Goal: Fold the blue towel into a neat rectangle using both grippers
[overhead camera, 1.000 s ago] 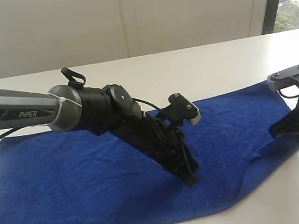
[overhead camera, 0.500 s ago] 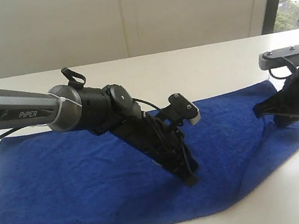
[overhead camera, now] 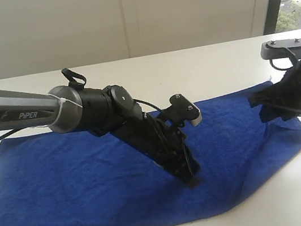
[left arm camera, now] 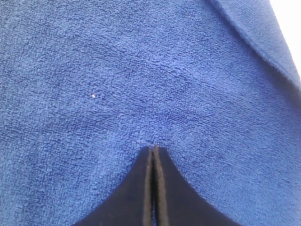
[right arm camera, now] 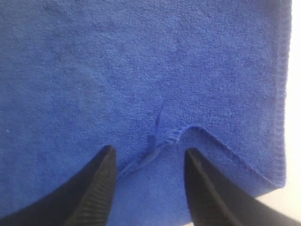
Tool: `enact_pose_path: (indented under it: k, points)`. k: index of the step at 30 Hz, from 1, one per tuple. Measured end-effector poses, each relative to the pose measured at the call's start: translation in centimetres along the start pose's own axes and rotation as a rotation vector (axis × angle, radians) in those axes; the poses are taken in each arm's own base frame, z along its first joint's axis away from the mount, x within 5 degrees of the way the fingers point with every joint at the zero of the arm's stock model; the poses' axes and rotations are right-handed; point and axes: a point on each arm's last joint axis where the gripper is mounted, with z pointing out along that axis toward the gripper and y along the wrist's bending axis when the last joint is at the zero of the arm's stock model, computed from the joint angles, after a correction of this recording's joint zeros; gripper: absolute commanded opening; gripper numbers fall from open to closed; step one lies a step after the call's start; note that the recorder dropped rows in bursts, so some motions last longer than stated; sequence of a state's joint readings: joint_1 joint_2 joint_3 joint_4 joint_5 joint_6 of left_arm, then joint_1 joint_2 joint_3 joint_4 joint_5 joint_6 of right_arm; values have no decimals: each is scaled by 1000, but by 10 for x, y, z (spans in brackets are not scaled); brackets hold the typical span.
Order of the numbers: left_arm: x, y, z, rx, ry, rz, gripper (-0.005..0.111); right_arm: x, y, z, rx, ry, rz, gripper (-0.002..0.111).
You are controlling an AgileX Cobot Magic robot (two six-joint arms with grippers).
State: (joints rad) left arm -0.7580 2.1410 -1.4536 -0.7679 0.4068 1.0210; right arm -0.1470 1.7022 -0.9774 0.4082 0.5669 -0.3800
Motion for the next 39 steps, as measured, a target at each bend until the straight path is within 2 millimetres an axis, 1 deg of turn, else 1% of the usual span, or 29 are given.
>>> enact_pose_path:
  k: [3, 5, 10, 19, 21, 25, 29, 31, 34, 37, 39]
  points:
    - [0, 0, 0, 0, 0, 0, 0, -2, 2, 1, -28, -13, 53, 47]
    - [0, 0, 0, 0, 0, 0, 0, -4, 2, 5, -31, -19, 84, 47]
    - [0, 0, 0, 0, 0, 0, 0, 0, -2, 22, -29, 21, 135, 47]
    - [0, 0, 0, 1, 0, 4, 0, 2, -6, 36, -16, 40, 199, 46]
    - [0, 0, 0, 1, 0, 4, 0, 3, -7, 38, -15, 44, 208, 40]
    - [0, 0, 0, 1, 0, 4, 0, 3, -7, 39, -14, 42, 215, 22]
    - [0, 0, 0, 1, 0, 4, 0, 2, -7, 39, -12, 40, 218, 10]
    - [0, 0, 0, 1, 0, 4, 0, 2, -7, 39, -12, 40, 218, 6]
    - [0, 0, 0, 1, 0, 4, 0, 2, -7, 39, -13, 39, 219, 3]
    - [0, 0, 0, 1, 0, 5, 0, 4, -7, 39, -16, 58, 213, 2]
    - [0, 0, 0, 1, 0, 5, 0, 6, -7, 37, -8, 82, 178, 2]
